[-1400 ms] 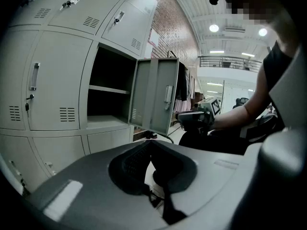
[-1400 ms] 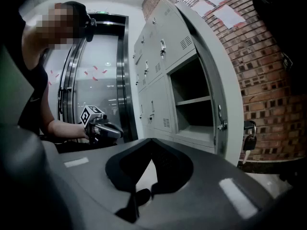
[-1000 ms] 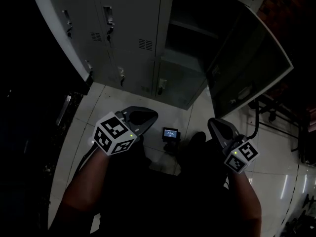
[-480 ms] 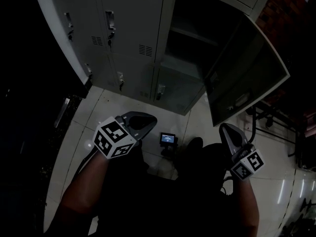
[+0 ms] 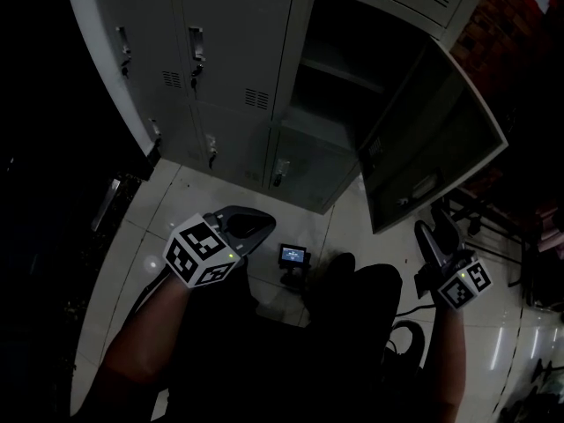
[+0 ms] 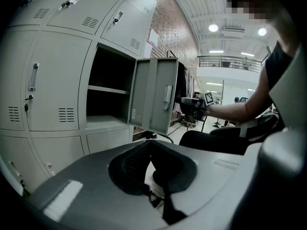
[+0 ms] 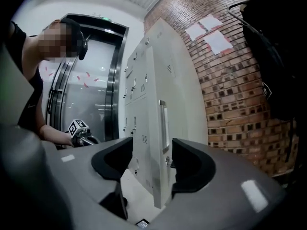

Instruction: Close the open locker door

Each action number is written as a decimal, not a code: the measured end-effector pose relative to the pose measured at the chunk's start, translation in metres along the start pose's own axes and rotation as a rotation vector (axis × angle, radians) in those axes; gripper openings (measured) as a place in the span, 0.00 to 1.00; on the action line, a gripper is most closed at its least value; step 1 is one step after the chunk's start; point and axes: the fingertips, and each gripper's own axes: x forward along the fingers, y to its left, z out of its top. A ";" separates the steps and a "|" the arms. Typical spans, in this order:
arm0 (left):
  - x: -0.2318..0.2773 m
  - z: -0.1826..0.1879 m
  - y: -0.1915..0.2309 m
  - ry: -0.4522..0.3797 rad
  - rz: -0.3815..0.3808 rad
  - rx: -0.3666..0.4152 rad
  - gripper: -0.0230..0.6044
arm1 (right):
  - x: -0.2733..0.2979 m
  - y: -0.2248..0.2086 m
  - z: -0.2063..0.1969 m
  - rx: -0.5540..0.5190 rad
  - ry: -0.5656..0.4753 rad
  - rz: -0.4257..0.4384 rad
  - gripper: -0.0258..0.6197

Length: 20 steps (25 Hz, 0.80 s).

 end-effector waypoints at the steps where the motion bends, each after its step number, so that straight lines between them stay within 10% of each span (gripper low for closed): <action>1: 0.000 0.000 0.000 0.001 0.001 0.001 0.06 | 0.005 0.000 0.003 -0.009 0.000 0.013 0.46; 20: 0.000 0.004 -0.001 -0.008 0.008 -0.007 0.06 | 0.100 0.063 0.016 -0.071 0.025 0.257 0.25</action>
